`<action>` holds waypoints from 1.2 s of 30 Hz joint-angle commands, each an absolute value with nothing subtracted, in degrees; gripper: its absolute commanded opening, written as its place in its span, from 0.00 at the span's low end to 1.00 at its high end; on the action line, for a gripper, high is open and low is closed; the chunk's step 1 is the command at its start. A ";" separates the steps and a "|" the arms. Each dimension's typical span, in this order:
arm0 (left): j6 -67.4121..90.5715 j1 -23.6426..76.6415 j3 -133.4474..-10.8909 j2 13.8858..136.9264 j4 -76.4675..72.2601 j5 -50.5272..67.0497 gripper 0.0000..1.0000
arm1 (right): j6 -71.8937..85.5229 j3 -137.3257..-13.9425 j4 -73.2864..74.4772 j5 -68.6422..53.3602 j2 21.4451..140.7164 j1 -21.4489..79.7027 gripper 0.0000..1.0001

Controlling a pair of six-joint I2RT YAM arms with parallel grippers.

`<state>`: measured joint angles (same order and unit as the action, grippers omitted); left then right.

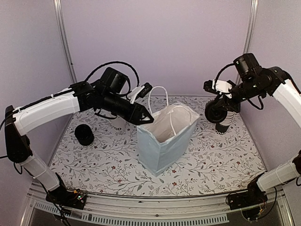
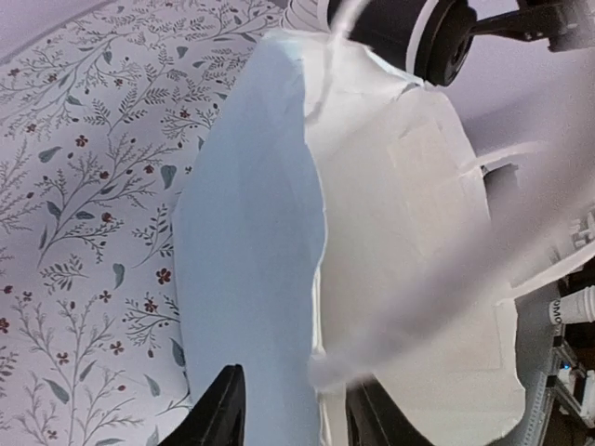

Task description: Pack the takeout coffee

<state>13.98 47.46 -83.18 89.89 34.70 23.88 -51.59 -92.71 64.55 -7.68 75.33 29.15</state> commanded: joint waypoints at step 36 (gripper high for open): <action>17.98 56.14 -76.89 76.20 33.24 -4.43 0.59 | -47.11 -84.61 76.38 -41.22 100.86 9.73 0.67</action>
<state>17.41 56.36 -77.19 76.16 33.12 -4.12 -47.13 -81.36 75.59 -41.87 103.24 10.04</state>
